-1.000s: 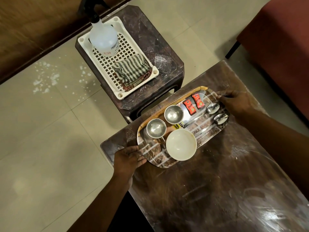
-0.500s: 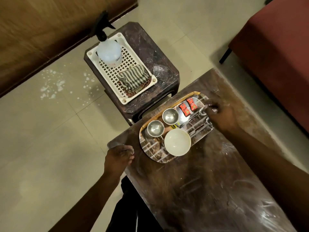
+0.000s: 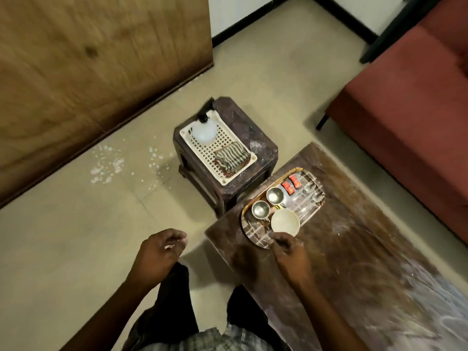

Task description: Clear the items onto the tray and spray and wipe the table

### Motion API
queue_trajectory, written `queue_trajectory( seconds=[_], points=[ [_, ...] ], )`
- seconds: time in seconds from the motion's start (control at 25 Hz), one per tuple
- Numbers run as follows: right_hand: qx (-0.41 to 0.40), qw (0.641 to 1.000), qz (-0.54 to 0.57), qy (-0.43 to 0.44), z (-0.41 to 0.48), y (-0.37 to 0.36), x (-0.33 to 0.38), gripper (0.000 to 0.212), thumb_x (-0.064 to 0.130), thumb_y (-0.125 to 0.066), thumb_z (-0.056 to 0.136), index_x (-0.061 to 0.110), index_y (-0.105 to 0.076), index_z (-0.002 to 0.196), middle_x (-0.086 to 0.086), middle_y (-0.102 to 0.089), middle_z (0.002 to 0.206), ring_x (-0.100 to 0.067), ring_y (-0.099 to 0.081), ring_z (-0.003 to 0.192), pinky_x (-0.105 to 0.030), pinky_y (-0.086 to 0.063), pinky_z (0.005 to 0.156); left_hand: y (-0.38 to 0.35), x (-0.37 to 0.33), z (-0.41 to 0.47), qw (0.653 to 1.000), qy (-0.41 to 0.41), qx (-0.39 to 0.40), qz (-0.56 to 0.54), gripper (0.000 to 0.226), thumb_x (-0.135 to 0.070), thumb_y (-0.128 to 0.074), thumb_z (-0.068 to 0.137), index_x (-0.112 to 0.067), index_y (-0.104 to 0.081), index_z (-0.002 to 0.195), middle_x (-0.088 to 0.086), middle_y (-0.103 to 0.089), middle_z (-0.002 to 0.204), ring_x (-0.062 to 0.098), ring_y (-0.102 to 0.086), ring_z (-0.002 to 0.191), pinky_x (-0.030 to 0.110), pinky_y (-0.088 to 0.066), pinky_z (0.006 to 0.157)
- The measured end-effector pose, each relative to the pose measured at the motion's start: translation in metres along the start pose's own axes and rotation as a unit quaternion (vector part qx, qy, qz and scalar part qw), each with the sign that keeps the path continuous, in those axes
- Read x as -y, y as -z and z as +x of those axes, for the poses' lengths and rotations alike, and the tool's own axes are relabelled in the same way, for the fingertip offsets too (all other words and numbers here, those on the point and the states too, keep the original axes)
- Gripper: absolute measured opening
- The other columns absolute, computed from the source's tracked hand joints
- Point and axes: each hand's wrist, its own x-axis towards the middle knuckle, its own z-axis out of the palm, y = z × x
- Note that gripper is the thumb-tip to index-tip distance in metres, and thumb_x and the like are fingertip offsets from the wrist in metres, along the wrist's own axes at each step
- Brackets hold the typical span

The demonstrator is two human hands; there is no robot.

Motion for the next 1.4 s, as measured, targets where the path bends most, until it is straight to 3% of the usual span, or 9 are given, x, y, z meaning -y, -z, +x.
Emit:
queue_trajectory(
  seconds=[0.12, 0.24, 0.44, 0.64, 0.8, 1.04, 1.24, 1.32, 1.4],
  points=[
    [-0.045, 0.999, -0.013, -0.011, -0.025, -0.033, 0.037, 0.042, 0.011, -0.074, 0.093, 0.053, -0.075, 0.087, 0.042, -0.073, 0.096, 0.012, -0.071, 0.091, -0.02, -0.058, 0.082, 0.067, 0.008, 0.019, 0.999, -0.026, 0.02, -0.002, 0.008, -0.018, -0.076, 0.098, -0.02, -0.082, 0.104, -0.008, -0.082, 0.104, 0.007, -0.075, 0.103, 0.012, -0.049, 0.078],
    [-0.099, 0.995, 0.02, -0.028, -0.029, -0.066, 0.074, 0.027, 0.011, -0.074, 0.093, 0.038, -0.08, 0.096, 0.023, -0.08, 0.097, 0.001, -0.073, 0.093, -0.034, -0.06, 0.088, 0.128, 0.008, 0.045, 0.998, -0.048, 0.034, -0.017, 0.008, -0.019, -0.078, 0.097, -0.023, -0.081, 0.103, -0.011, -0.081, 0.104, 0.005, -0.074, 0.103, 0.002, -0.05, 0.072],
    [-0.106, 0.994, 0.017, -0.026, 0.002, -0.104, 0.136, 0.022, 0.018, -0.072, 0.096, 0.018, -0.079, 0.117, 0.002, -0.079, 0.112, -0.012, -0.073, 0.101, -0.035, -0.06, 0.09, 0.177, -0.02, 0.107, 0.996, -0.085, 0.029, -0.011, 0.021, -0.018, -0.078, 0.096, -0.021, -0.077, 0.118, -0.005, -0.08, 0.113, 0.011, -0.075, 0.106, 0.032, -0.056, 0.094],
    [-0.077, 0.997, -0.031, -0.006, 0.072, -0.116, 0.17, 0.031, 0.023, -0.069, 0.099, 0.025, -0.07, 0.13, 0.005, -0.073, 0.118, -0.005, -0.067, 0.086, -0.012, -0.051, 0.068, 0.153, -0.074, 0.19, 0.985, -0.159, 0.065, 0.026, 0.046, -0.03, -0.078, 0.096, -0.02, -0.064, 0.139, -0.001, -0.07, 0.137, 0.02, -0.067, 0.127, 0.039, -0.053, 0.108],
    [-0.049, 0.994, -0.1, -0.006, 0.144, -0.115, 0.187, 0.044, 0.021, -0.068, 0.099, 0.021, -0.063, 0.143, -0.007, -0.066, 0.142, -0.016, -0.069, 0.102, -0.026, -0.05, 0.087, 0.118, -0.108, 0.255, 0.971, -0.201, 0.105, 0.076, 0.072, -0.032, -0.082, 0.093, -0.023, -0.048, 0.155, -0.001, -0.056, 0.156, 0.014, -0.053, 0.14, 0.033, -0.045, 0.113],
    [-0.001, 0.984, -0.168, -0.053, 0.239, -0.126, 0.187, 0.055, 0.01, -0.069, 0.09, 0.021, -0.062, 0.144, -0.01, -0.065, 0.145, -0.029, -0.066, 0.125, -0.036, -0.056, 0.1, 0.077, -0.139, 0.34, 0.952, -0.225, 0.148, 0.148, 0.084, -0.023, -0.081, 0.094, -0.013, -0.035, 0.163, 0.013, -0.051, 0.159, 0.03, -0.053, 0.145, 0.049, -0.047, 0.119],
    [0.13, 0.929, -0.342, -0.053, 0.288, -0.138, 0.165, 0.092, 0.035, -0.077, 0.092, 0.035, -0.023, 0.167, 0.005, -0.014, 0.178, -0.035, -0.015, 0.163, -0.062, -0.022, 0.128, 0.055, -0.154, 0.393, 0.92, -0.272, 0.205, 0.194, 0.108, -0.032, -0.087, 0.088, -0.024, -0.018, 0.171, 0.011, -0.041, 0.166, 0.024, -0.042, 0.15, 0.029, -0.036, 0.115],
    [0.132, 0.923, -0.353, -0.072, 0.294, -0.141, 0.162, 0.094, 0.024, -0.075, 0.091, 0.038, -0.022, 0.167, 0.002, -0.021, 0.176, -0.035, -0.023, 0.16, -0.064, -0.024, 0.126, 0.048, -0.161, 0.413, 0.891, -0.302, 0.249, 0.231, 0.113, -0.03, -0.088, 0.087, -0.026, -0.013, 0.172, 0.01, -0.046, 0.163, 0.026, -0.047, 0.147, 0.034, -0.039, 0.118],
    [0.092, 0.916, -0.383, -0.08, 0.291, -0.145, 0.164, 0.089, 0.02, -0.074, 0.09, 0.036, -0.029, 0.164, -0.006, -0.038, 0.164, -0.035, -0.038, 0.15, -0.062, -0.035, 0.12, 0.043, -0.167, 0.427, 0.853, -0.327, 0.303, 0.27, 0.113, -0.029, -0.086, 0.088, -0.03, -0.011, 0.172, 0.003, -0.062, 0.137, 0.02, -0.061, 0.124, 0.035, -0.048, 0.108]
  ],
)
